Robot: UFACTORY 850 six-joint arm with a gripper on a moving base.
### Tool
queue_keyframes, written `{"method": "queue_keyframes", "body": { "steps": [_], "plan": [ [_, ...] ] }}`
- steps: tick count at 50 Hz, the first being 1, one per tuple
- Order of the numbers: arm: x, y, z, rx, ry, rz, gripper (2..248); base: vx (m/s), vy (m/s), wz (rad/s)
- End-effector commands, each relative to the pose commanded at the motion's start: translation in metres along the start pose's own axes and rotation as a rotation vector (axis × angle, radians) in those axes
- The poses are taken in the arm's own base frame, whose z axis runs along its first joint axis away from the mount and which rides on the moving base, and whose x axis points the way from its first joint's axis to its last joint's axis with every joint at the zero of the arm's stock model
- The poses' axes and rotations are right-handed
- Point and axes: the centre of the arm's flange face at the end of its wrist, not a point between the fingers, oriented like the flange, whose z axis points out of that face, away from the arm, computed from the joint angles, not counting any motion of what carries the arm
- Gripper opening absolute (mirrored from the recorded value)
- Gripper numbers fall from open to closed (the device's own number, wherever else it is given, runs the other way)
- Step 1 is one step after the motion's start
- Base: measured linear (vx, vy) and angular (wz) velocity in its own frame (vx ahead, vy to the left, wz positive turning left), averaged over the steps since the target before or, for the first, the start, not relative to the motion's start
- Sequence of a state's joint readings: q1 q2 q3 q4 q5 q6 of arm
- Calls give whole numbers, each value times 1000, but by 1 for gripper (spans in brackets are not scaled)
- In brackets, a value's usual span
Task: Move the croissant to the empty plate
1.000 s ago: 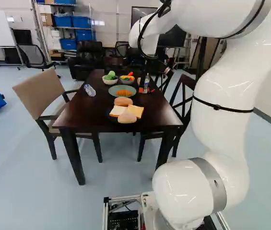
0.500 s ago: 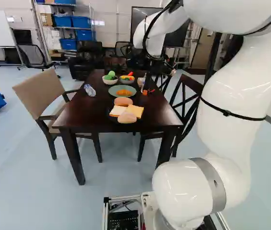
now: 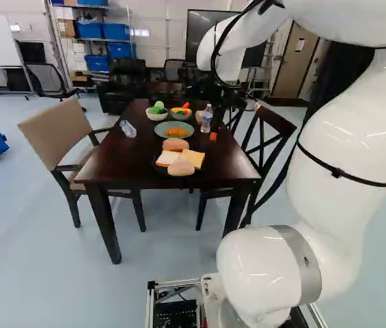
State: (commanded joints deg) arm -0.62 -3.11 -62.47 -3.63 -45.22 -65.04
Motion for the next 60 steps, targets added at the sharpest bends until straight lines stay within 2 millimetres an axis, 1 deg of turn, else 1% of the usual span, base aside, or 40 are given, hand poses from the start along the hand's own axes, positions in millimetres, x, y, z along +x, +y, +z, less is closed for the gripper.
{"method": "queue_keyframes", "body": {
  "steps": [13, 60],
  "plan": [
    [-15, -12, -4, 1, -5, 19, 247, 0, 0, 0],
    [-15, -12, -4, 1, -5, 19, 247, -3, -1, 2]
  ]
}}
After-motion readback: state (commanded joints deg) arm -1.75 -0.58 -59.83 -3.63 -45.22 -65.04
